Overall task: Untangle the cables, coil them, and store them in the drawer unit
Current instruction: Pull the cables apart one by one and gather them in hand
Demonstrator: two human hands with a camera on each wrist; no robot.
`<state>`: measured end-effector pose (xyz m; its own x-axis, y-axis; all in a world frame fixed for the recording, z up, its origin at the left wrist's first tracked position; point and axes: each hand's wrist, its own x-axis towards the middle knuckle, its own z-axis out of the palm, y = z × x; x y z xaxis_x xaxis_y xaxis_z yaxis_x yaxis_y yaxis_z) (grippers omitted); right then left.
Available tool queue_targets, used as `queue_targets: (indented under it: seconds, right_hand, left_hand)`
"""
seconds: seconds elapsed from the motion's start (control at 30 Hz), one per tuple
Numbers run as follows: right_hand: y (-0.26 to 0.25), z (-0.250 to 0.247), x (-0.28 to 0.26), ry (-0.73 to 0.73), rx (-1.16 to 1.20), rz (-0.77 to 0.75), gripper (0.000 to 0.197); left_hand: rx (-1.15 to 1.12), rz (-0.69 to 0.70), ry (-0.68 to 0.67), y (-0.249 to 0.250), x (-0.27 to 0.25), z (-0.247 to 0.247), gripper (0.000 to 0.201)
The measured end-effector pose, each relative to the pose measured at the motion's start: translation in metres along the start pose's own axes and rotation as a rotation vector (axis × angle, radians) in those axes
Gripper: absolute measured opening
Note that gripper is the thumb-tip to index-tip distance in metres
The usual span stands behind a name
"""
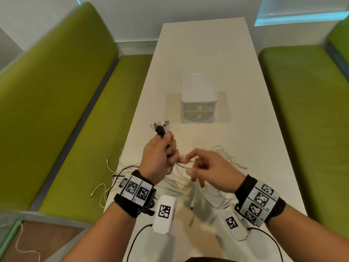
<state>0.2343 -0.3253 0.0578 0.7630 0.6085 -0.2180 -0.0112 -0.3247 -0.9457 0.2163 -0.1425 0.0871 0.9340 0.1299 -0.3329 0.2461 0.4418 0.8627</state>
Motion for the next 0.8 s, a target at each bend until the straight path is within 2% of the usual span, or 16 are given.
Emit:
queue_targets:
  seconds: [0.03,0.07,0.13,0.2,0.27,0.33,0.4,0.43,0.53,0.57,0.6,0.7,0.73,0.8]
  right_hand:
    - [0.005,0.001,-0.001,0.0,-0.191,-0.01,0.01]
    - [0.01,0.0,0.0,0.033,-0.348,-0.015,0.019]
    - [0.018,-0.007,0.005,0.14,-0.496,0.035,0.034]
    - [0.024,-0.019,0.009,0.219,-0.553,0.055,0.025]
    - [0.025,-0.028,0.011,0.257,-0.497,0.008,0.018]
    - [0.016,-0.031,0.01,0.276,-0.372,-0.081,0.026]
    - [0.007,-0.035,0.009,0.318,-0.298,-0.138,0.021]
    - [0.007,-0.039,0.01,0.35,-0.306,-0.137,0.014]
    - [0.02,-0.059,0.007,0.365,-0.441,-0.03,0.005]
    - [0.026,-0.063,0.006,0.348,-0.497,-0.008,0.009]
    - [0.03,-0.066,0.005,0.32,-0.584,-0.014,0.017]
    - [0.038,-0.064,0.006,0.16,-0.88,0.005,0.055]
    - [0.039,-0.063,0.007,0.129,-0.926,0.065,0.064]
    - [0.037,-0.059,0.007,0.174,-0.964,0.155,0.075]
  left_hand:
    - [0.056,0.02,0.017,0.007,0.002,-0.005,0.023]
    - [0.16,0.058,0.029,0.014,0.003,-0.01,0.025]
    - [0.587,0.193,0.063,0.028,0.003,-0.02,0.022]
    - [1.057,0.314,0.108,0.033,0.002,-0.029,0.017]
    - [1.286,0.331,0.0,0.029,0.001,-0.03,0.03]
    - [1.415,0.229,-0.209,0.015,-0.005,-0.024,0.043]
    - [1.473,0.145,-0.324,0.001,-0.006,-0.023,0.043]
    - [1.44,0.137,-0.309,0.001,-0.005,-0.027,0.039]
    - [1.215,0.168,-0.108,0.022,0.005,-0.048,0.031]
    - [1.186,0.176,-0.043,0.031,0.008,-0.056,0.021]
    - [1.202,0.184,0.016,0.04,0.01,-0.062,0.02]
    - [1.357,0.212,0.183,0.052,0.014,-0.069,0.031]
    - [1.405,0.224,0.205,0.053,0.012,-0.067,0.029]
    - [1.425,0.234,0.143,0.05,0.01,-0.063,0.019]
